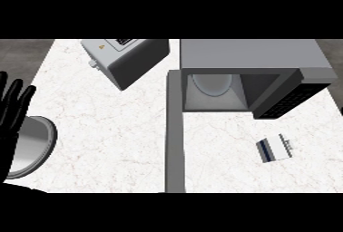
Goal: Pick up the milk, place it into the microwave and close the microwave
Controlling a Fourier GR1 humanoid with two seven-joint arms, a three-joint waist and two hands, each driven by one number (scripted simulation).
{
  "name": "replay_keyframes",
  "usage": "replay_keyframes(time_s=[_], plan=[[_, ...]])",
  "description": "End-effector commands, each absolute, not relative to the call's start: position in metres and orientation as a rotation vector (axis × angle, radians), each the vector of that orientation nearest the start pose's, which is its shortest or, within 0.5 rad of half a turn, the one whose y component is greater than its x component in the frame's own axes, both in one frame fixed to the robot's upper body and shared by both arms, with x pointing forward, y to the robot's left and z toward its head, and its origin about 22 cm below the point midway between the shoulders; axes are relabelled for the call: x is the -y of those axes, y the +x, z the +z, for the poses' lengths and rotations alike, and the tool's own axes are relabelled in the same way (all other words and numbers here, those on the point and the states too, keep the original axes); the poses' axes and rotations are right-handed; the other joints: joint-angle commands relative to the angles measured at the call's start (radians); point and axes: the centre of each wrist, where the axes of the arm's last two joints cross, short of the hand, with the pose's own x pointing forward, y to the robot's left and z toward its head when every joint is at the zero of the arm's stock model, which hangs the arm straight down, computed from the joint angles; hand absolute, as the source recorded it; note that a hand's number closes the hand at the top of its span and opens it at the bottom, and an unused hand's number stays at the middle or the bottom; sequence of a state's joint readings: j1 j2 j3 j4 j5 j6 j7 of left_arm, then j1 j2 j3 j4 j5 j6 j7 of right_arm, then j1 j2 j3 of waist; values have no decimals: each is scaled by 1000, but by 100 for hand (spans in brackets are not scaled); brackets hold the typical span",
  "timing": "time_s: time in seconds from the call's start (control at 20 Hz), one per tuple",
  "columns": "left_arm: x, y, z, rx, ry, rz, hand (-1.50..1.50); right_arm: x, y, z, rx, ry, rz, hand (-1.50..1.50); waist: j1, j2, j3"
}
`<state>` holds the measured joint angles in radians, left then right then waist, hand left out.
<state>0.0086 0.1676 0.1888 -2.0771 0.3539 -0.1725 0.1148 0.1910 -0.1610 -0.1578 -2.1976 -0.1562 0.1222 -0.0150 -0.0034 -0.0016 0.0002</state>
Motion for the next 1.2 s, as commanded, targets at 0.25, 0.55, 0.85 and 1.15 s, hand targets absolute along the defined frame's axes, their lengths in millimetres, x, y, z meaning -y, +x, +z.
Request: replay_keyframes(time_s=[0.25, 0.55, 0.85, 1.15], plan=[[-319, 148, 154, 1966, -226, -24, -150, 296, 157, 103, 1976, -183, 47, -150, 10, -1, 0], [-330, 136, 144, 1950, -247, -20, -150, 303, 176, 98, 1933, -251, 60, -150, 9, 1, 0], [-348, 109, 153, 1967, -225, -21, -150, 319, 176, 31, 1845, -314, 26, -150, 16, 0, 0], [-365, 110, 149, 1967, -234, -3, -150, 324, 197, -8, 1786, -397, -35, -150, 16, 2, 0]])
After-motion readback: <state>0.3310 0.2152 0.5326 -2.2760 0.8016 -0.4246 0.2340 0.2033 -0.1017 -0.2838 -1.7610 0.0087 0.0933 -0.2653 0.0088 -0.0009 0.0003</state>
